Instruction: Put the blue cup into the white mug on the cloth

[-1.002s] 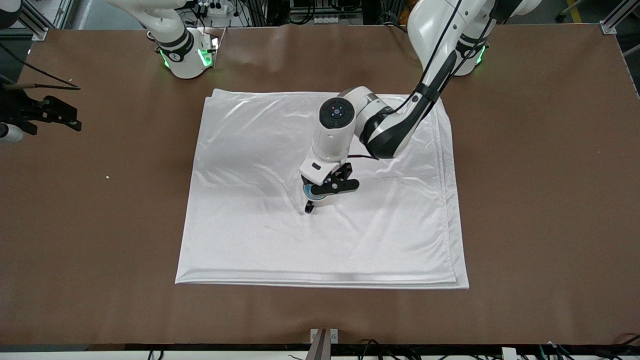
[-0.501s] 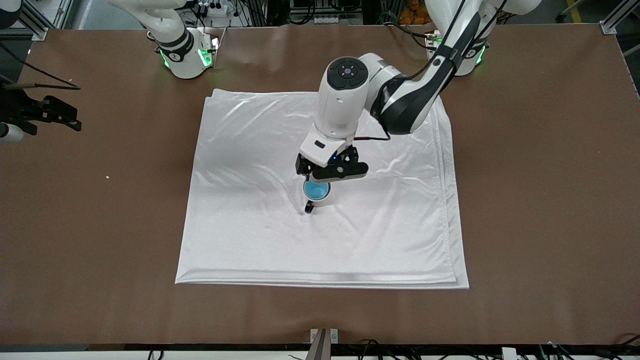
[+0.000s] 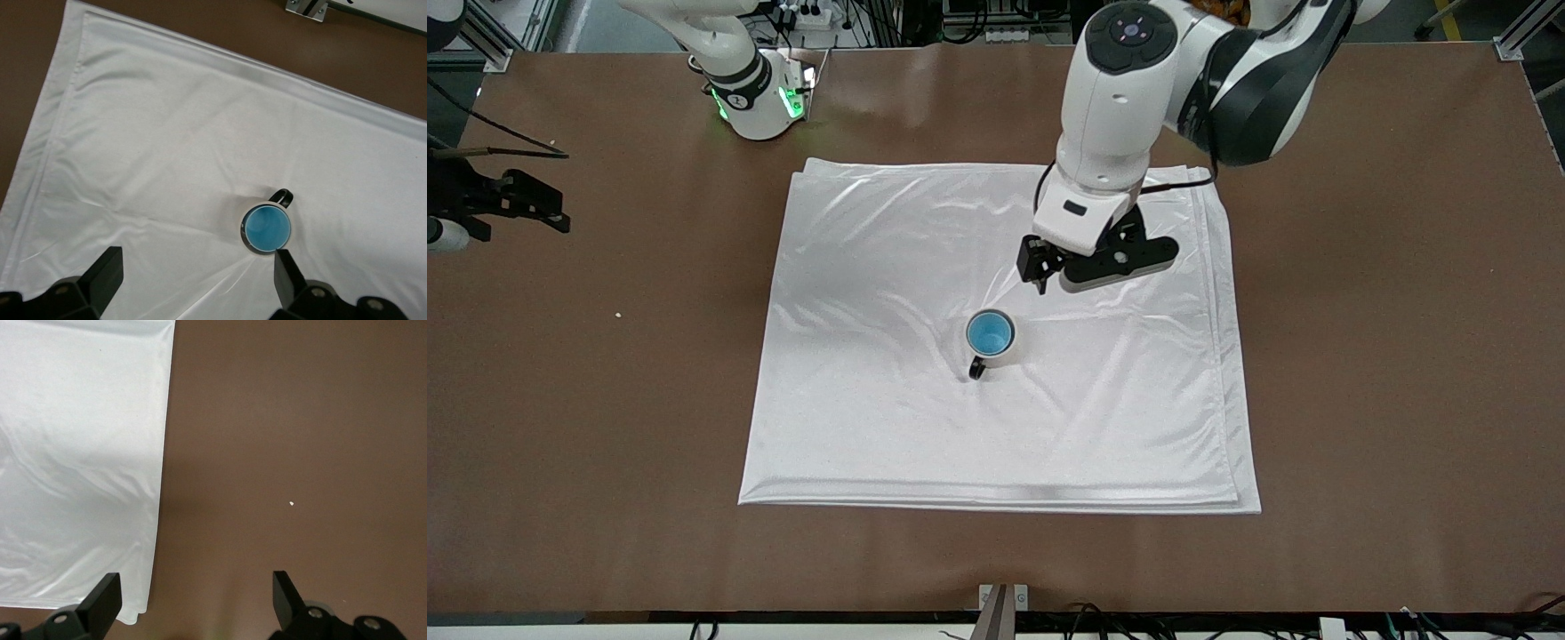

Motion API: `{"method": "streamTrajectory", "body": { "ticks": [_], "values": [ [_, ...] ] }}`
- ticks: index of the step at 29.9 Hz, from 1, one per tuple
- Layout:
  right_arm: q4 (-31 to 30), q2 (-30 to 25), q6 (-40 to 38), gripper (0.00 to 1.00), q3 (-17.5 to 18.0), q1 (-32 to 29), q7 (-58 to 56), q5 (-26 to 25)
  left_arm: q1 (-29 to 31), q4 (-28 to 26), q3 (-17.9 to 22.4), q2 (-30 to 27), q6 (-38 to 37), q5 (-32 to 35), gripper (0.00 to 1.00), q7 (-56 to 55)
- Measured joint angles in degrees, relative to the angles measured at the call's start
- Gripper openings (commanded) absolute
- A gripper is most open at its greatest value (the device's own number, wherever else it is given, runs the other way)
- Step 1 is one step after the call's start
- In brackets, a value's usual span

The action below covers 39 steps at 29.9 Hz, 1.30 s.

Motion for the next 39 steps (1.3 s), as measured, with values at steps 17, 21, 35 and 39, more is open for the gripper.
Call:
{"method": "streamTrajectory", "body": {
  "ticks": [17, 21, 35, 39],
  "values": [
    [1.5, 0.0, 0.1, 1.0, 0.0, 0.0, -0.7, -0.2, 8.4, 0.0, 0.1, -8.5, -10.3, 0.0, 1.0, 10.4],
    [1.6, 0.0, 0.1, 1.0, 0.0, 0.0, -0.8, -0.2, 12.0, 0.0, 0.1, -9.8, -12.0, 0.0, 1.0, 17.5],
    [1.6, 0.0, 0.1, 1.0, -0.1, 0.0, -0.9, -0.2, 24.4, -0.1, 0.1, -12.2, -14.0, -4.0, 1.0, 37.3],
    [1.6, 0.0, 0.1, 1.0, -0.1, 0.0, -0.9, -0.2, 26.7, -0.1, 0.1, -12.2, -14.0, -4.2, 1.0, 39.7]
  ]
}}
